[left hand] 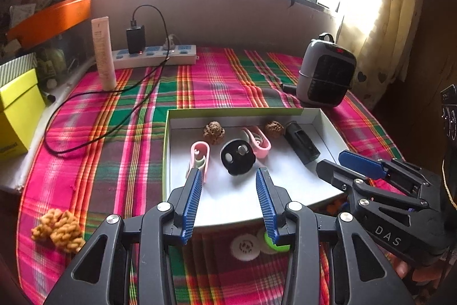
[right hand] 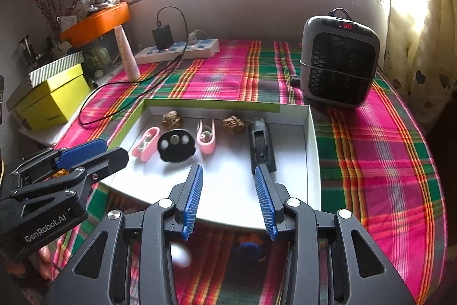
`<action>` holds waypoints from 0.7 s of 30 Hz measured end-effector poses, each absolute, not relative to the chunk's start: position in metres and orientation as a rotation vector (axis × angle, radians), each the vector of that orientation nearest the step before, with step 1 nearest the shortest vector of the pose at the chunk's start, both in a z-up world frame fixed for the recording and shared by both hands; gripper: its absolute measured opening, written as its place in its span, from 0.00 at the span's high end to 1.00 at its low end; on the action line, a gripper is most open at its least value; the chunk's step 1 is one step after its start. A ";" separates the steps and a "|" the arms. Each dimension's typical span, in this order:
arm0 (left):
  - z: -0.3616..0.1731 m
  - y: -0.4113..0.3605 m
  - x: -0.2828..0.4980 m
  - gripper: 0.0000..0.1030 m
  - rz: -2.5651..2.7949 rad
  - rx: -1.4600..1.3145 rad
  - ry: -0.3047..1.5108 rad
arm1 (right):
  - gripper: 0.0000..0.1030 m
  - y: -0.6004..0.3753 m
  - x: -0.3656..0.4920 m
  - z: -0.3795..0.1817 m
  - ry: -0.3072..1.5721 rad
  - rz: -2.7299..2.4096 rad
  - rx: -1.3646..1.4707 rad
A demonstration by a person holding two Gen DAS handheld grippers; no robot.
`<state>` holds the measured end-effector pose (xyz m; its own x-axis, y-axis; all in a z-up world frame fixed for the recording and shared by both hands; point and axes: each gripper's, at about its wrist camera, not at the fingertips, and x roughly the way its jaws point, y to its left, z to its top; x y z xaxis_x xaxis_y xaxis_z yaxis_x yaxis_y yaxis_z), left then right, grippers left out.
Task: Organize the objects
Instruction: 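Withdraw both tools back from the tray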
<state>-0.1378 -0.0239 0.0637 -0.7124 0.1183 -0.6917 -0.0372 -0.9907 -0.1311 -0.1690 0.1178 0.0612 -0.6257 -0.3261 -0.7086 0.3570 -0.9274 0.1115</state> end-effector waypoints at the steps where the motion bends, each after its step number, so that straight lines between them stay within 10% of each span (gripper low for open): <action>1: 0.064 -0.023 -0.135 0.63 2.829 -1.152 -0.157 | 0.62 0.117 -0.166 0.062 0.054 -2.532 1.091; 21: 0.056 -0.022 -0.087 0.63 2.833 -1.142 -0.160 | 0.62 0.115 -0.119 0.052 0.047 -2.503 1.072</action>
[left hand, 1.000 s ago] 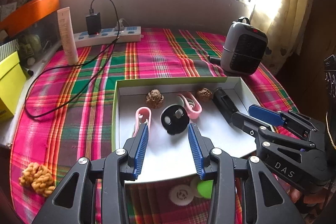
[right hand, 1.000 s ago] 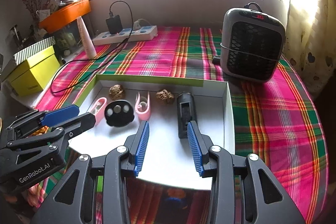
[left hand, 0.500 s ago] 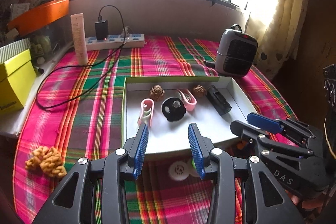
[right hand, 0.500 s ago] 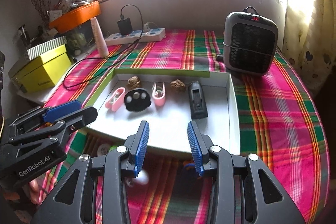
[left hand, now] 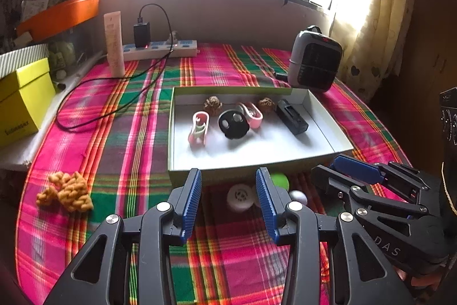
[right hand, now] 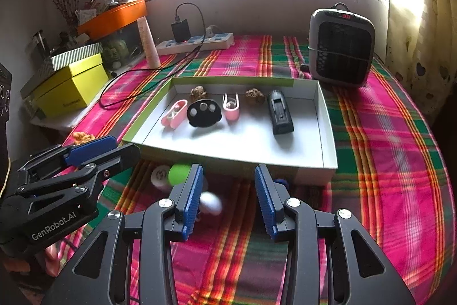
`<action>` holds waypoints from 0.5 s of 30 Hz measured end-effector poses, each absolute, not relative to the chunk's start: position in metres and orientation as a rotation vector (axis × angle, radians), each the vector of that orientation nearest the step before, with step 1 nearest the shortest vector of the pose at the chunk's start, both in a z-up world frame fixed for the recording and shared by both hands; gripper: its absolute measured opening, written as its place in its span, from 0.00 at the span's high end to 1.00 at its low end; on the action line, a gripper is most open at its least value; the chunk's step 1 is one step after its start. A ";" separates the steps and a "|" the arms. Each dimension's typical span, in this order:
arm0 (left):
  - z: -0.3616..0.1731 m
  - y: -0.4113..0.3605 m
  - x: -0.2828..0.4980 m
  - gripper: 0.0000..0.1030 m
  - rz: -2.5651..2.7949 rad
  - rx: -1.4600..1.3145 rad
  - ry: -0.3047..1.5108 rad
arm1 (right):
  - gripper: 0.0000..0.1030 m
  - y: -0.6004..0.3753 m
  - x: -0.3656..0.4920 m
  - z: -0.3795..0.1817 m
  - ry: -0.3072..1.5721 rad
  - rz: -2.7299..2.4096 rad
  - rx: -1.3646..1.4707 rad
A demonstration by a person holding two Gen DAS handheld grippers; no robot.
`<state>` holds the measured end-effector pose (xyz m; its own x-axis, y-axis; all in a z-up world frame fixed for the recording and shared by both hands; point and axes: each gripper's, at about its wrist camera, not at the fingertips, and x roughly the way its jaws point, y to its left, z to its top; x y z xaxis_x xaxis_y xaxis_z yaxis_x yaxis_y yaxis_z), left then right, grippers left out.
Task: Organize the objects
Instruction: 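Withdraw both tools back from the tray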
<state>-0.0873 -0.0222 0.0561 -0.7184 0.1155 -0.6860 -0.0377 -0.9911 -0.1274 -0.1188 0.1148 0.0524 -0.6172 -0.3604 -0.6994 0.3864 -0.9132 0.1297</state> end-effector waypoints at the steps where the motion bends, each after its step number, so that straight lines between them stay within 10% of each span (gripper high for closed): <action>1: 0.055 -0.022 -0.085 0.63 2.834 -1.140 -0.157 | 0.62 0.115 -0.117 0.051 0.050 -2.501 1.072; 15: 0.044 -0.026 -0.070 0.62 2.835 -1.181 -0.194 | 0.62 0.119 -0.100 0.038 0.048 -2.481 1.093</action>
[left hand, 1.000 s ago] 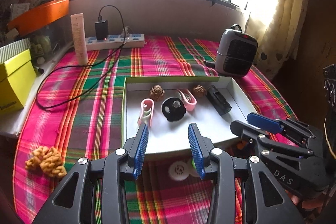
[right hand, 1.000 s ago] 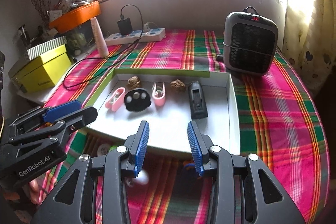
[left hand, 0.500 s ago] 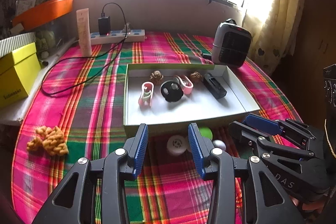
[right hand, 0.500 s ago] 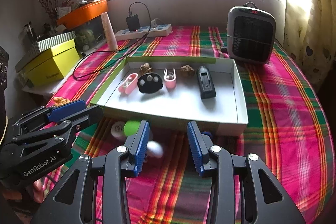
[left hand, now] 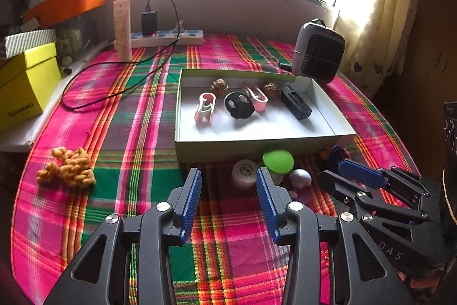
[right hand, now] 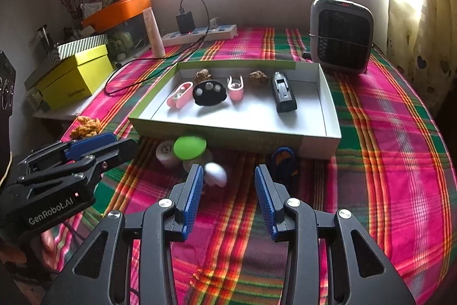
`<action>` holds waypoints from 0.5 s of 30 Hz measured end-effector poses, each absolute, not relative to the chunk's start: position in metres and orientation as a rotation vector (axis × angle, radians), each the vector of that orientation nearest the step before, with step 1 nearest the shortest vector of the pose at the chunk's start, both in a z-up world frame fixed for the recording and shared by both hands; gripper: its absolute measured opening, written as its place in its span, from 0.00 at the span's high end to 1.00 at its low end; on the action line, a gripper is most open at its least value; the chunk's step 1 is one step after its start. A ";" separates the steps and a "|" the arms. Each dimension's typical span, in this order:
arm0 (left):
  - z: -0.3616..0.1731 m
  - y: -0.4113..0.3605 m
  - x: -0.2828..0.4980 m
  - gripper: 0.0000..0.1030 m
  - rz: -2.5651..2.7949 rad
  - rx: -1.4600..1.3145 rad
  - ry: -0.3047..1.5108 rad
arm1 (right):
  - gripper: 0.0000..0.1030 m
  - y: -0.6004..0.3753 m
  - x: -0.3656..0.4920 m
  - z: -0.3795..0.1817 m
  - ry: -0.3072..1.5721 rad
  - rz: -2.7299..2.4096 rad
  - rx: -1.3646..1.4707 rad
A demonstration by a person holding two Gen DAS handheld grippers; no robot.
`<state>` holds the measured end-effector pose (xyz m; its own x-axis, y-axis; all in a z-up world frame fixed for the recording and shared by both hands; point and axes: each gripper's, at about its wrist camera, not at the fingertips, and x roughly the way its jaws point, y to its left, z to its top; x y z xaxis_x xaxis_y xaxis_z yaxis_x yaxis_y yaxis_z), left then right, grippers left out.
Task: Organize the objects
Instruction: 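Withdraw both tools back from the tray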
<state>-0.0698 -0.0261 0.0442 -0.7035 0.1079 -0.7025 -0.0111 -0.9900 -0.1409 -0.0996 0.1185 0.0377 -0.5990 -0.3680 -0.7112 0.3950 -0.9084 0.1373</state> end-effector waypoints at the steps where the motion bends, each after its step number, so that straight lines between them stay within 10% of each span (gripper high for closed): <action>1: 0.044 -0.027 -0.069 0.62 2.834 -1.180 -0.199 | 0.62 0.118 -0.099 0.036 0.048 -2.477 1.097; 15: 0.030 -0.047 -0.065 0.62 2.812 -1.231 -0.276 | 0.62 0.115 -0.095 0.022 0.051 -2.426 1.130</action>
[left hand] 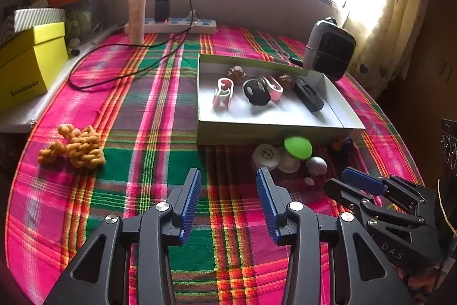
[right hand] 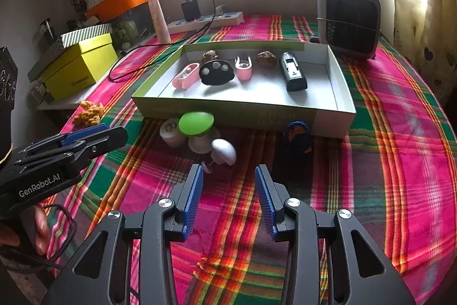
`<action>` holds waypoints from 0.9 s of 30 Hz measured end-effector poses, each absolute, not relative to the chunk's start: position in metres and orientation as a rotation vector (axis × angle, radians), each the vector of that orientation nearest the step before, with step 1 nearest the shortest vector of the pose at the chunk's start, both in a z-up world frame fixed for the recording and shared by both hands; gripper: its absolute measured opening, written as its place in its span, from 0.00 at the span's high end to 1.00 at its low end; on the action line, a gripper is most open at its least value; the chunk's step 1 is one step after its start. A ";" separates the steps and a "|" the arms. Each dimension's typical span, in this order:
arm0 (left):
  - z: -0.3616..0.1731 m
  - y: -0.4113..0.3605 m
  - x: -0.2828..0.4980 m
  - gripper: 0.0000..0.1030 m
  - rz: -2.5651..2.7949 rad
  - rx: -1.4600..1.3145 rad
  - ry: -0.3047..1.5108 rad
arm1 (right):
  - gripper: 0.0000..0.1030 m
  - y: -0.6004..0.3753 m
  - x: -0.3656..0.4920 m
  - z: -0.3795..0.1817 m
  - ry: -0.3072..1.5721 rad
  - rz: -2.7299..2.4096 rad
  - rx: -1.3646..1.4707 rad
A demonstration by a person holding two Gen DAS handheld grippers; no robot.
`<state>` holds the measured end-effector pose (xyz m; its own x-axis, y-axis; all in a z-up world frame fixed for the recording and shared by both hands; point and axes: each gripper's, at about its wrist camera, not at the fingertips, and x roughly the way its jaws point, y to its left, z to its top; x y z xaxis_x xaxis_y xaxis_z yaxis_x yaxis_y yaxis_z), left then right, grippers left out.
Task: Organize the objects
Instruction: 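Withdraw both tools back from the tray, then move the right tool to the white mushroom-shaped knob while the left tool approaches the white disc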
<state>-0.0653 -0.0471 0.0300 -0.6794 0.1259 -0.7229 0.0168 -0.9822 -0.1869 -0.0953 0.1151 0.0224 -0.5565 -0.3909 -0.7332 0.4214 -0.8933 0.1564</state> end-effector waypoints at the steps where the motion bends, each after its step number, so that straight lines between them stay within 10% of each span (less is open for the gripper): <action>1: 0.029 -0.048 -0.066 0.62 2.803 -1.233 -0.292 | 0.62 0.114 -0.096 0.022 0.057 -2.420 1.130; 27: 0.015 -0.050 -0.082 0.61 2.764 -1.300 -0.313 | 0.54 0.090 -0.120 0.012 0.238 -2.391 1.160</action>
